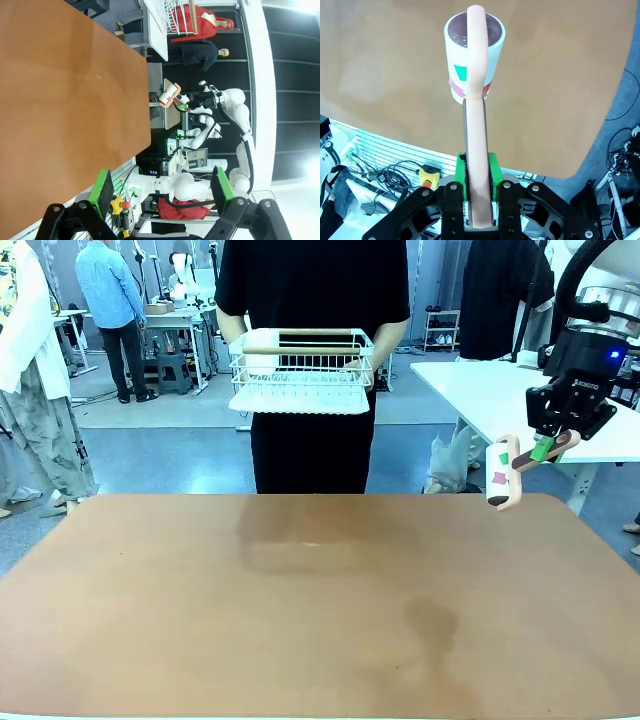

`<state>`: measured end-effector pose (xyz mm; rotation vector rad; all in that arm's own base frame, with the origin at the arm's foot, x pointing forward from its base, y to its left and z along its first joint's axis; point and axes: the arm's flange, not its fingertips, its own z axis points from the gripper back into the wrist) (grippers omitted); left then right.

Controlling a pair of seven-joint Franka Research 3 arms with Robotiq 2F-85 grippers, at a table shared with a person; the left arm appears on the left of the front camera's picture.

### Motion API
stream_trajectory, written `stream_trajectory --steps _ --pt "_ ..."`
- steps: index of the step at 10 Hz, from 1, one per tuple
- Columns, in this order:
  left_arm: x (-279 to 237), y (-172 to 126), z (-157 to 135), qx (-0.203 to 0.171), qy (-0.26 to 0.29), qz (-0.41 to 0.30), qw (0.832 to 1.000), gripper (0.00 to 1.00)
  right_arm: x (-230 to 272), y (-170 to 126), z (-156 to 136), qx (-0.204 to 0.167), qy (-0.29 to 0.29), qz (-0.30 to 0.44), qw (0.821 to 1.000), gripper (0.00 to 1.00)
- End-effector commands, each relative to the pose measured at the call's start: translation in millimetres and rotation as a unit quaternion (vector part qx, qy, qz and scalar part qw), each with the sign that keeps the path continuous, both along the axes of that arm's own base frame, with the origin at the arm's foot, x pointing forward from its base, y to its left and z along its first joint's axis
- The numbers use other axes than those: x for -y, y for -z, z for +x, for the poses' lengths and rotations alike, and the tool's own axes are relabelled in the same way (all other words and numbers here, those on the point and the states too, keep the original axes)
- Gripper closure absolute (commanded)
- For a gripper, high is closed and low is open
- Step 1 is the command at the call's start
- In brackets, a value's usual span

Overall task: Clean the table.
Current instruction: Place the Lint Roller down when the Dish drying rack is positioned in the middle of the table.

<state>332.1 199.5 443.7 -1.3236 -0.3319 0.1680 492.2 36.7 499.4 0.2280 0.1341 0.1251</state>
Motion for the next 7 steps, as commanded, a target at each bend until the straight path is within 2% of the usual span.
stream_trajectory --steps 1,7 --pt "-1.4 -1.5 -2.2 0.003 0.0 -0.002 1.0 0.0 -0.2 -2.4 1.9 0.004 -0.008 0.006 1.0 0.79" --pt "-1.4 -1.5 -2.2 0.003 0.0 -0.002 1.0 0.0 -0.2 -2.4 1.9 0.004 -0.008 0.006 1.0 0.79"
